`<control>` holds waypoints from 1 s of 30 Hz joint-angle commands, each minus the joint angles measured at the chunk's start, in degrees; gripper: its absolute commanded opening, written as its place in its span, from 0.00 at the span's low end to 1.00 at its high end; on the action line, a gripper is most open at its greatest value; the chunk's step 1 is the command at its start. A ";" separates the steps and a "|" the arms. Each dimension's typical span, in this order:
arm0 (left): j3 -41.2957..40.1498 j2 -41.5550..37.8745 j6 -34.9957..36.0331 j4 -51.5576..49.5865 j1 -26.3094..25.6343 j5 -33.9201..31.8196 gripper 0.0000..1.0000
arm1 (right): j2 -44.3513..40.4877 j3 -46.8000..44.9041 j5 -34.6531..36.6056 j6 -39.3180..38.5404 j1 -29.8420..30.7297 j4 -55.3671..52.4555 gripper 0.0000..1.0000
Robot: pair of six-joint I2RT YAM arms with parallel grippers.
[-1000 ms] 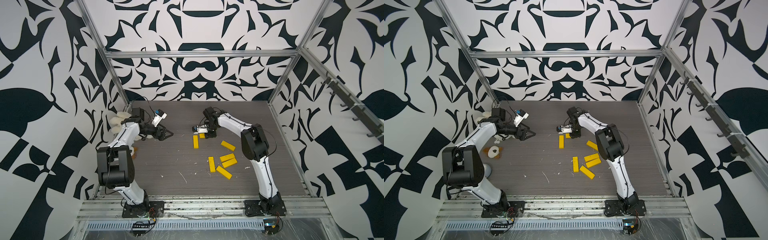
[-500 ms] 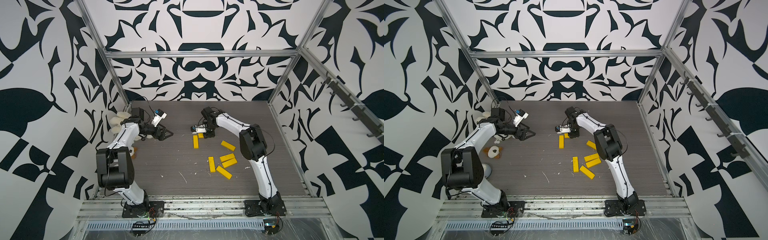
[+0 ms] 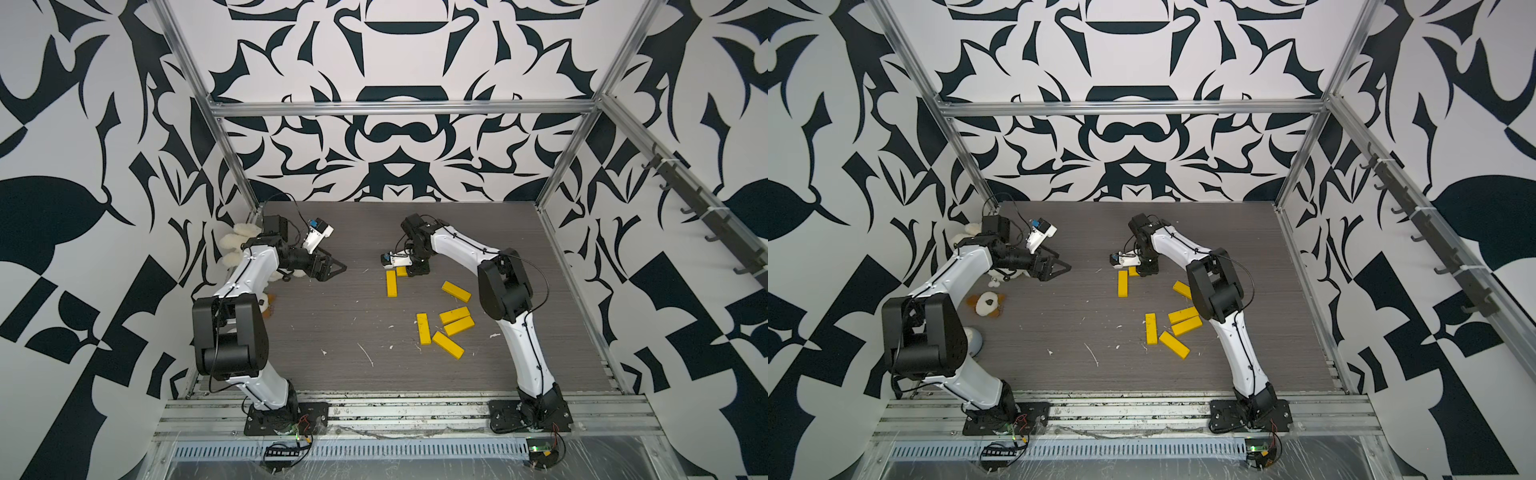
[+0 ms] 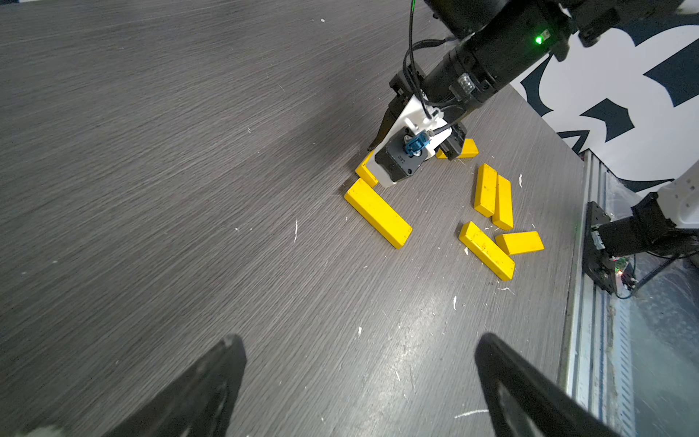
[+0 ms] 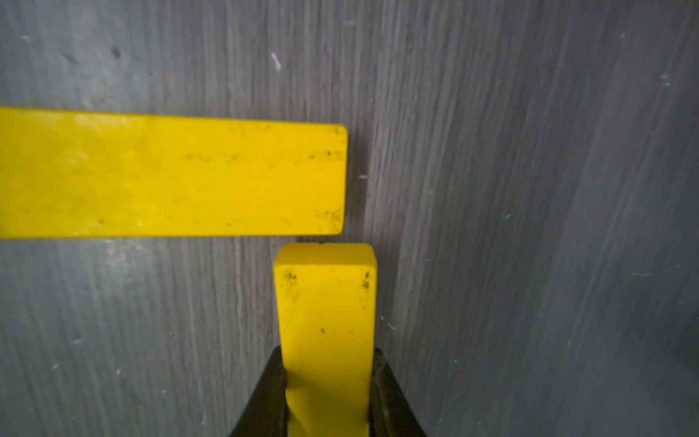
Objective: Assemble the number 8 with building blocks
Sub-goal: Assemble the building block at the center of the board.
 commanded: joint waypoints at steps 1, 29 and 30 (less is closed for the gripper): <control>0.16 -0.12 0.22 -0.70 0.04 0.61 0.99 | 0.37 2.30 0.26 -0.78 0.29 -1.85 0.14; -0.69 -1.65 0.58 -0.81 0.05 1.56 0.99 | 2.38 6.37 0.95 3.92 0.80 -5.47 0.35; -0.71 -1.70 0.56 -0.83 0.00 1.64 1.00 | 2.41 6.45 1.05 4.27 0.76 -5.41 0.37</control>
